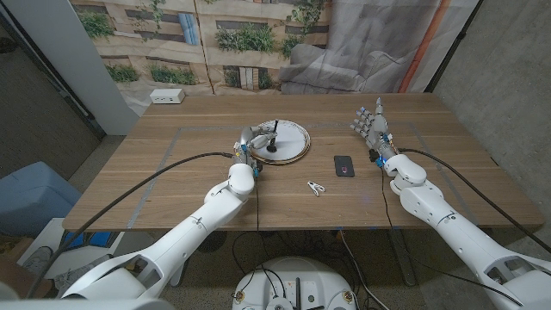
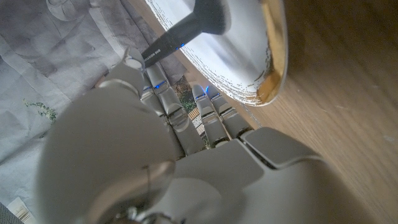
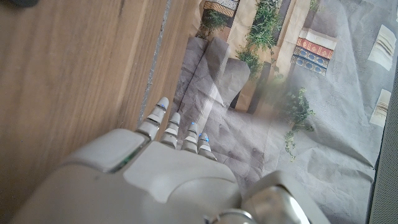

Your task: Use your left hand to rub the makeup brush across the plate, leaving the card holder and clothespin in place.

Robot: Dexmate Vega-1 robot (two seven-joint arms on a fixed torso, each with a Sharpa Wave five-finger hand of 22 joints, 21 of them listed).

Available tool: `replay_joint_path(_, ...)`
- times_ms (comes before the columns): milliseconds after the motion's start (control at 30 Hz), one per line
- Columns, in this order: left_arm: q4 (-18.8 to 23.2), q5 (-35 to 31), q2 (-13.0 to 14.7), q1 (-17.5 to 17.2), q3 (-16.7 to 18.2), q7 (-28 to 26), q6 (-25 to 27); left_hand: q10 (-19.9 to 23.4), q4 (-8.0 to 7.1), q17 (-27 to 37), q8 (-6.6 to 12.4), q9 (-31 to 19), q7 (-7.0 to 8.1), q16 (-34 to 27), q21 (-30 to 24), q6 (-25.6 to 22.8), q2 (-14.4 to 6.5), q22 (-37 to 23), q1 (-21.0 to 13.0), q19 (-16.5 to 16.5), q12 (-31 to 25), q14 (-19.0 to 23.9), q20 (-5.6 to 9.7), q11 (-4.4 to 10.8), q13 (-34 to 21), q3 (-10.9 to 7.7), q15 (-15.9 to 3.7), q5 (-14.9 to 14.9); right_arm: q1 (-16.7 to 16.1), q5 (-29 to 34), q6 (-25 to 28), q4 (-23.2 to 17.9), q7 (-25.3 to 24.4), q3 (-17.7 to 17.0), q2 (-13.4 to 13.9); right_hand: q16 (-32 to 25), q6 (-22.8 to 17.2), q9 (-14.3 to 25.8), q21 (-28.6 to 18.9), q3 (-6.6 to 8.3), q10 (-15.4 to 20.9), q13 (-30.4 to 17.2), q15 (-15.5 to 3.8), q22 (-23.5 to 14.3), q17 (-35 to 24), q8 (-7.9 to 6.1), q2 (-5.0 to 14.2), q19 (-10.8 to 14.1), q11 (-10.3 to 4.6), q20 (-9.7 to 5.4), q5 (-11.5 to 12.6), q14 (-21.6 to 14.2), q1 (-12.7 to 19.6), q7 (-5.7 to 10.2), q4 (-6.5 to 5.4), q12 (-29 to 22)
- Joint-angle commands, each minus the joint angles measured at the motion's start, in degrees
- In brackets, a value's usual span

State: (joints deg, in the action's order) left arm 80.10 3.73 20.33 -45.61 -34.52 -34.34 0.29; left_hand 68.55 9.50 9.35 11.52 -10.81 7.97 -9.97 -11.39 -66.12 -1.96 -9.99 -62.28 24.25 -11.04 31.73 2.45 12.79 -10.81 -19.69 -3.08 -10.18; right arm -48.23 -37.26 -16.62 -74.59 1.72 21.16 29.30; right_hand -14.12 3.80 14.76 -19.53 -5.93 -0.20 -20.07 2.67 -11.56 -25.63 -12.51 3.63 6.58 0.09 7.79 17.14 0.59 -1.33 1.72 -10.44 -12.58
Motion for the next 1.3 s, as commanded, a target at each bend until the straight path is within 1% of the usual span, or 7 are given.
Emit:
replay_joint_path(33, -1.2, -0.2, 0.4, 0.6, 0.3, 0.0, -0.8, 0.5, 0.08, 0.1, 0.42, -0.2, -0.17, -0.2, -0.2, -0.3, -0.5, -0.2, -0.4, 0.1, -0.2, -0.3, 0.26, 0.16, -0.1, 0.30, -8.51, -0.2, 0.0, 0.0, 0.0, 0.0, 0.0, 0.0, 0.0, -0.2, 0.5, 0.1, -0.4, 0.10, -0.2, -0.1, 0.56, -0.3, -0.2, -0.27, 5.77, 0.0, 0.33, 0.39, 0.4, 0.0, 0.1, -0.01, -0.42, -0.4)
replay_joint_path(633, -2.0, -0.1, 1.7, 0.3, 1.3, -0.6, -0.9, 0.5, 0.11, 0.1, 0.39, -0.2, -0.10, -0.2, -0.2, -0.3, -0.5, -0.2, -0.5, -0.1, -0.1, -0.3, 0.33, 0.15, 0.0, 0.52, -8.47, -0.2, 0.0, 0.0, 0.0, 0.0, 0.0, 0.0, 0.0, -0.2, 0.5, 0.1, -0.4, 0.10, -0.2, -0.1, 0.52, -0.3, -0.2, -0.27, 5.78, 0.0, 0.24, 0.37, 0.4, 0.0, 0.1, 0.00, -0.42, -0.4)
replay_joint_path(700, -2.1, -0.1, 1.7, 0.4, 1.3, -0.7, -0.9, 0.5, 0.11, 0.1, 0.38, -0.2, -0.32, -0.2, -0.2, -0.3, -0.6, -0.2, -0.5, -0.1, -0.1, -0.3, 0.36, 0.15, 0.0, 0.56, -8.47, -0.2, 0.0, 0.0, 0.0, 0.0, 0.0, 0.0, 0.0, -0.2, 0.5, 0.1, -0.4, 0.10, -0.2, -0.1, 0.54, -0.3, -0.2, -0.28, 5.78, 0.0, 0.16, 0.42, 0.4, 0.0, 0.1, 0.02, -0.42, -0.4)
replay_joint_path(933, -2.3, -0.4, 1.5, 0.6, 1.1, -0.8, -1.6, 0.5, 0.11, 0.1, 0.41, -0.2, -0.17, -0.2, -0.2, -0.4, -0.6, -0.2, -0.6, -0.1, -0.1, -0.3, 0.37, 0.16, 0.0, 0.63, -8.45, -0.2, 0.0, 0.0, 0.0, 0.0, 0.0, 0.0, 0.0, -0.2, 0.5, 0.1, -0.4, 0.11, -0.3, -0.1, 0.51, -0.3, -0.2, -0.28, 5.79, 0.0, 0.21, 0.39, 0.4, 0.1, 0.1, -0.04, -0.42, -0.4)
replay_joint_path(1300, -1.6, -1.3, 1.0, 0.7, 0.3, -0.9, -1.9, 0.6, 0.13, 0.1, 0.41, -0.2, -0.15, -0.2, -0.2, -0.4, -0.6, -0.2, -0.6, -0.1, -0.1, -0.3, 0.40, 0.15, -0.1, 0.75, -8.48, -0.2, 0.0, 0.0, 0.0, 0.0, 0.0, 0.0, 0.0, -0.2, 0.5, 0.1, -0.4, 0.11, -0.2, -0.1, 0.53, -0.3, -0.2, -0.28, 5.79, 0.0, 0.27, 0.38, 0.4, 0.1, 0.1, -0.01, -0.42, -0.4)
